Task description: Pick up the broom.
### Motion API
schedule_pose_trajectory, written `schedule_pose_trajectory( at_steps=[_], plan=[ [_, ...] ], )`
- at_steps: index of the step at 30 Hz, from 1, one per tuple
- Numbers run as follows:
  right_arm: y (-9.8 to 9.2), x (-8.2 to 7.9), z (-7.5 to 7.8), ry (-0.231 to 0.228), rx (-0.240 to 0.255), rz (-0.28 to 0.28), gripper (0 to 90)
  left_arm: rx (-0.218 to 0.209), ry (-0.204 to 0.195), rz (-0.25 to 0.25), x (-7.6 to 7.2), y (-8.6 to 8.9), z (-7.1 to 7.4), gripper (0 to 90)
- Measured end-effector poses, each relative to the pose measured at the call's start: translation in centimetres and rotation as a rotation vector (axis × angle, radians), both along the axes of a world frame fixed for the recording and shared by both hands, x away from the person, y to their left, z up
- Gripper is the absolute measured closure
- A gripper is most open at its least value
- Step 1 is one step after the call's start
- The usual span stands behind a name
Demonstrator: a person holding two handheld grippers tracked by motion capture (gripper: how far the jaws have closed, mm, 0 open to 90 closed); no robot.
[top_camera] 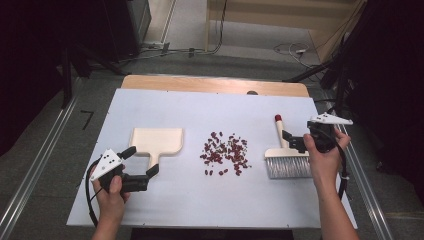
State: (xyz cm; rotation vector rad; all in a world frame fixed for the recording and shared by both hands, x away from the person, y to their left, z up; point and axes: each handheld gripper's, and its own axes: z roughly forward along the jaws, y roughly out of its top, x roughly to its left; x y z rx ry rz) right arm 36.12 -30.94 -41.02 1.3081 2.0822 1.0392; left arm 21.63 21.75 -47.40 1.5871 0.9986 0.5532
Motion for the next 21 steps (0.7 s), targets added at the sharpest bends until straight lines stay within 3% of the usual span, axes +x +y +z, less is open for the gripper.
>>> schedule_pose_trajectory(
  at_steps=[3, 6, 7, 14, 16, 17, 20, 21],
  plan=[
    [0.3, 1.0, -0.2, 0.032, -0.013, -0.003, 0.0, 0.003, 0.002, -0.004, 0.1, -0.1, -0.1, 0.0],
    [0.6, 1.9, -0.8, 0.053, -0.008, -0.046, 6.7, 0.001, 0.005, -0.006, 0.2, -0.1, -0.1, 0.0],
    [0.7, 2.6, -1.4, 0.098, 0.012, -0.051, 14.0, -0.003, 0.008, -0.007, 0.2, -0.1, -0.2, 0.0],
    [0.6, 3.8, -3.5, 0.214, -0.05, -0.094, 36.0, 0.002, 0.016, -0.008, 0.3, -0.1, -0.3, 0.0],
    [0.6, 4.1, -4.1, 0.246, -0.074, -0.088, 35.1, 0.006, 0.02, -0.013, 0.3, -0.1, -0.3, 0.0],
    [0.7, 4.2, -4.5, 0.265, -0.071, -0.115, 34.9, 0.006, 0.02, -0.014, 0.3, -0.1, -0.3, 0.0],
    [0.7, 4.3, -5.1, 0.272, -0.093, -0.143, 36.3, 0.006, 0.018, -0.016, 0.4, -0.2, -0.4, 0.0],
    [0.7, 4.5, -5.5, 0.28, -0.101, -0.161, 41.1, 0.007, 0.02, -0.018, 0.4, -0.2, -0.4, 0.0]
  ],
)
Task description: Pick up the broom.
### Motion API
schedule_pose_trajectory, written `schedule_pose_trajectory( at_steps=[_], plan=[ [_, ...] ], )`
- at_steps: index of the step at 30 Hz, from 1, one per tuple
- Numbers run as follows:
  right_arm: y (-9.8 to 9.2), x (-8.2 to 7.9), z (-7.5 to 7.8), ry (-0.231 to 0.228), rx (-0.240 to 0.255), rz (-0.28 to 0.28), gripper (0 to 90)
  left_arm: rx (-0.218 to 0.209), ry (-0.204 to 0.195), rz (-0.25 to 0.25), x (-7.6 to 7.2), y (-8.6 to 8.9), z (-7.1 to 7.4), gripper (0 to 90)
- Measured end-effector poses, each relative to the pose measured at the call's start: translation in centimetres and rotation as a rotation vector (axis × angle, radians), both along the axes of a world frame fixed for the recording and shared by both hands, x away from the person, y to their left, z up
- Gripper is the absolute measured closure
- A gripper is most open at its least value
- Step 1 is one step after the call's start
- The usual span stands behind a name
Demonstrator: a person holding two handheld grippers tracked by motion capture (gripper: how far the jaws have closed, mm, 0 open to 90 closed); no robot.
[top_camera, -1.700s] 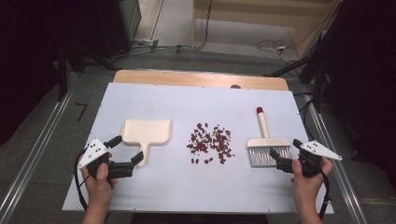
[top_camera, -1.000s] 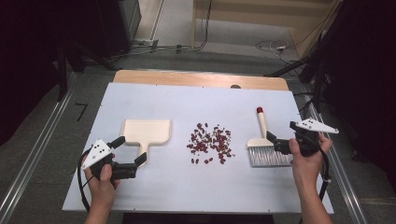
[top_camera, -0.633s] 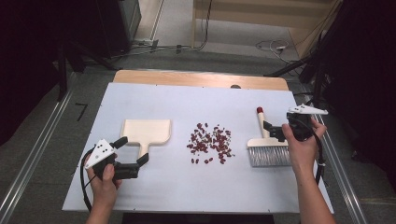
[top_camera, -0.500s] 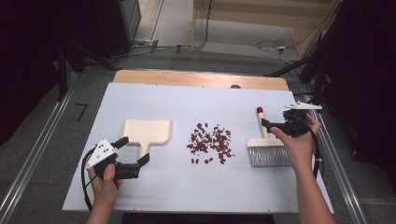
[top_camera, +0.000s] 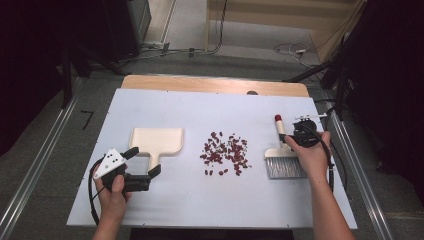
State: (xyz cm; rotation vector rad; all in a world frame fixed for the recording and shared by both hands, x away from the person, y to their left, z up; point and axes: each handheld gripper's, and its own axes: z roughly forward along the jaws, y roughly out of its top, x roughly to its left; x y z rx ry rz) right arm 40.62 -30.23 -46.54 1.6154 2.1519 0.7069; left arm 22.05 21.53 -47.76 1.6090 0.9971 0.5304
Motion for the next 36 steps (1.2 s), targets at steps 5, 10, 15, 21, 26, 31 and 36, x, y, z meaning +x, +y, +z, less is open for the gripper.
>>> schedule_pose_trajectory(
  at_steps=[5, 10, 15, 21, 26, 31, 36],
  plan=[
    [0.3, 0.4, -1.1, 0.062, -0.011, 0.002, 42.3, 0.004, 0.003, -0.006, 0.1, -0.1, 0.0, 0.0],
    [0.7, 0.5, -1.6, 0.095, -0.017, -0.021, 49.4, 0.006, 0.002, -0.005, 0.0, -0.2, 0.0, 0.0],
    [1.2, 0.6, -1.5, 0.114, -0.037, -0.086, 58.8, 0.006, 0.002, -0.004, 0.0, -0.2, 0.0, 0.0],
    [1.5, 0.7, -1.5, 0.119, -0.036, -0.119, 69.0, 0.012, 0.001, -0.01, 0.1, -0.4, 0.0, 0.0],
    [1.0, 0.5, -1.6, 0.094, -0.014, -0.102, 69.9, 0.013, 0.0, -0.019, 0.2, -0.7, 0.0, 0.0],
    [0.5, 0.0, -1.8, 0.025, 0.022, -0.095, 70.0, 0.017, -0.001, -0.022, 0.2, -0.8, 0.1, 0.0],
    [-0.7, -1.0, -1.3, -0.064, 0.137, -0.096, 70.1, 0.012, -0.009, -0.022, 0.1, -0.7, 0.2, 0.0]
  ],
)
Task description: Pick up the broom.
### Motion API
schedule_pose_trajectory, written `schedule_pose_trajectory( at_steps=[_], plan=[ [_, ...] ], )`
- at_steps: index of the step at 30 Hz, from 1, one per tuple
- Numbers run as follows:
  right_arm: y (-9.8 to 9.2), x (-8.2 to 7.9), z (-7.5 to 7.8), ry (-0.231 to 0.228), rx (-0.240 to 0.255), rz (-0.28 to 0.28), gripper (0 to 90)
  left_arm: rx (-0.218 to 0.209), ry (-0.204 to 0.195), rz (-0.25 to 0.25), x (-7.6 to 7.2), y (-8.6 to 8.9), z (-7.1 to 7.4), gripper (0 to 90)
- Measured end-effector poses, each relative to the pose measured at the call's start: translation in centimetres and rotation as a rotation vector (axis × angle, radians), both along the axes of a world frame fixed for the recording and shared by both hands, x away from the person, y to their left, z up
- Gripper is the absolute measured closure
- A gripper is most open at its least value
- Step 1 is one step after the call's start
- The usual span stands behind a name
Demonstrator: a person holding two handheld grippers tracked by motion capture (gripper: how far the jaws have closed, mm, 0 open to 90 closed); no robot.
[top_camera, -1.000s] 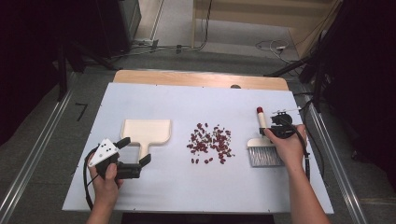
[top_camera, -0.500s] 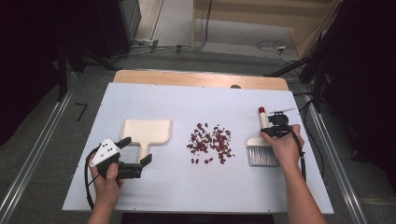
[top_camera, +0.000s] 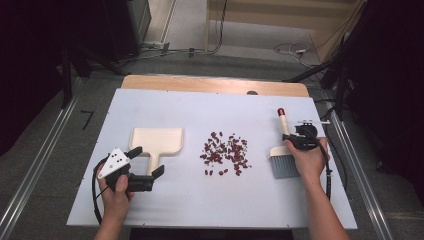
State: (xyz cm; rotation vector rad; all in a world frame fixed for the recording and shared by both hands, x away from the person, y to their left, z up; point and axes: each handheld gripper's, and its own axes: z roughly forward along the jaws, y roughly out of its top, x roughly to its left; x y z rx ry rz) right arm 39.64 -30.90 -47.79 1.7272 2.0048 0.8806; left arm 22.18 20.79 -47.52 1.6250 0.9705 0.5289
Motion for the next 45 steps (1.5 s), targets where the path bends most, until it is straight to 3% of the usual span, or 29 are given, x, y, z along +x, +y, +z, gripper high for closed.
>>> schedule_pose_trajectory(
  at_steps=[5, 6, 7, 9, 10, 13, 15, 16, 20, 25, 39, 45],
  plan=[
    [-0.7, -1.4, 1.0, -0.141, 0.074, 0.012, 70.1, -0.005, -0.01, -0.001, -0.1, -0.1, 0.3, 0.0],
    [-0.7, -1.4, 1.0, -0.141, 0.074, 0.012, 70.1, -0.007, -0.012, -0.001, -0.1, -0.2, 0.4, 0.0],
    [-0.9, -1.9, 1.6, -0.201, 0.126, 0.027, 70.1, -0.009, -0.021, -0.002, -0.1, -0.3, 0.7, 0.0],
    [-1.0, -2.4, 2.2, -0.258, 0.15, 0.038, 70.1, -0.009, -0.024, -0.002, -0.1, -0.4, 0.8, 0.0],
    [-1.0, -2.4, 2.2, -0.258, 0.15, 0.038, 70.1, -0.005, -0.027, -0.007, -0.1, -0.4, 0.9, 0.0],
    [-1.0, -3.4, 3.6, -0.358, 0.199, 0.051, 70.1, -0.01, -0.036, -0.009, -0.2, -0.8, 1.4, 0.0],
    [-0.9, -3.6, 4.0, -0.376, 0.205, 0.055, 70.1, -0.005, -0.043, -0.015, -0.2, -1.1, 1.7, 0.0],
    [-0.6, -4.1, 4.7, -0.413, 0.232, 0.075, 70.1, -0.003, -0.044, -0.016, -0.2, -1.3, 1.9, 0.0],
    [0.7, -5.1, 6.1, -0.48, 0.235, 0.104, 70.0, -0.008, -0.054, -0.031, -0.1, -2.1, 2.7, 0.0],
    [2.6, -6.1, 7.3, -0.532, 0.258, 0.153, 70.0, -0.006, -0.05, -0.057, 0.2, -3.2, 3.4, 0.0],
    [7.8, -8.2, 8.1, -0.574, 0.296, 0.285, 70.0, -0.062, -0.053, -0.141, 2.0, -6.8, 5.2, 0.0],
    [10.8, -9.3, 7.7, -0.578, 0.293, 0.357, 70.0, -0.084, 0.013, -0.19, 2.5, -8.8, 5.0, 0.5]
  ],
)
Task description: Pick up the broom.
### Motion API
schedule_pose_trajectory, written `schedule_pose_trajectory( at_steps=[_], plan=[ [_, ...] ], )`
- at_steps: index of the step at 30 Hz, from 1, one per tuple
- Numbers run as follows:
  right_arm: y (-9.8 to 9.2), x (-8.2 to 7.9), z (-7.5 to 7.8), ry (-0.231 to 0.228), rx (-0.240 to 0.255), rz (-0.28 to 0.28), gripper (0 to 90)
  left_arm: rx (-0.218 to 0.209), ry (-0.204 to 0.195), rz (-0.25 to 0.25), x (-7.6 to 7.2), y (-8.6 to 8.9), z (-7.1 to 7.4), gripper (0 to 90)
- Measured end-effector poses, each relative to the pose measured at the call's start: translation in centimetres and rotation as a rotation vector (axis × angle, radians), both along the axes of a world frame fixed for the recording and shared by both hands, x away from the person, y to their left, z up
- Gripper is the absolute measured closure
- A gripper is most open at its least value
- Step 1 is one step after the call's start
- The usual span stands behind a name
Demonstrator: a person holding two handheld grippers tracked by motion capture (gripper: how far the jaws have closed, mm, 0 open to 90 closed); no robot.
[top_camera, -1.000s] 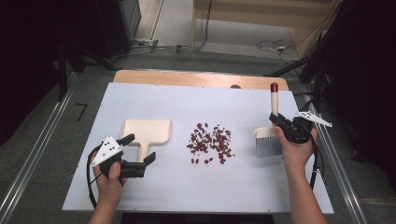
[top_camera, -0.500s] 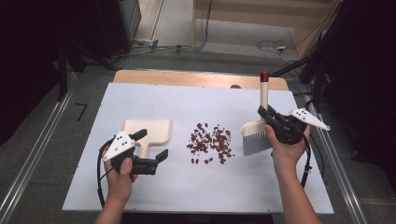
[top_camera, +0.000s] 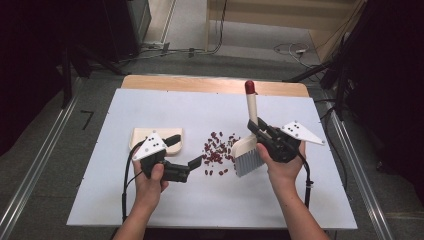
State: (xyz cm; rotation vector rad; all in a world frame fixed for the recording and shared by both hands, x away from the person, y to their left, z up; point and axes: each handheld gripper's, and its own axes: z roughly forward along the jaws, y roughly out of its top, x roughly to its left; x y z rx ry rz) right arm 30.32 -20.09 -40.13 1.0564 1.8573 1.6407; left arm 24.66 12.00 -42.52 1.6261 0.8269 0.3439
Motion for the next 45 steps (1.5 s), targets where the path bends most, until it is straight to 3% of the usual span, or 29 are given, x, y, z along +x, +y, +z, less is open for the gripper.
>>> schedule_pose_trajectory(
  at_steps=[3, 6, 7, 13, 14, 15, 19, 29, 37, 40, 45],
  plan=[
    [1.0, -0.5, -0.2, -0.004, -0.008, 0.025, 69.9, -0.036, 0.059, -0.047, -0.1, -1.3, 0.0, 1.5],
    [1.9, -1.0, -0.4, -0.015, -0.017, 0.047, 69.9, -0.051, 0.073, -0.071, -0.2, -2.0, 0.1, 3.3],
    [2.2, -1.1, -0.5, -0.016, -0.02, 0.053, 69.9, -0.052, 0.095, -0.079, -0.2, -2.6, 0.2, 4.5],
    [3.7, -2.0, -0.9, -0.023, -0.035, 0.091, 69.9, -0.035, 0.155, -0.102, -0.1, -4.1, 0.0, 17.0],
    [3.9, -2.1, -1.0, -0.029, -0.035, 0.097, 69.9, -0.027, 0.163, -0.099, -0.1, -4.3, -0.1, 20.5],
    [4.1, -2.3, -1.0, -0.031, -0.038, 0.099, 69.9, -0.028, 0.197, -0.121, 0.0, -4.7, -0.4, 23.4],
    [5.0, -2.9, -1.0, -0.049, -0.06, 0.115, 69.9, -0.025, 0.226, -0.143, 0.1, -5.3, -0.7, 36.4],
    [6.2, -3.8, -1.3, -0.078, -0.091, 0.13, 69.8, -0.017, 0.251, -0.13, 0.1, -5.5, -1.0, 63.5],
    [6.3, -3.8, -1.3, -0.08, -0.097, 0.133, 69.4, 0.02, 0.255, -0.106, 0.2, -5.1, -1.0, 67.9],
    [6.5, -3.9, -1.1, -0.082, -0.113, 0.142, 68.7, 0.063, 0.218, -0.093, 0.1, -4.7, -0.9, 68.2],
    [5.9, -3.6, -0.1, -0.077, -0.129, 0.236, 54.7, 0.066, 0.211, -0.092, 0.4, -3.7, -0.8, 68.4]
  ],
)
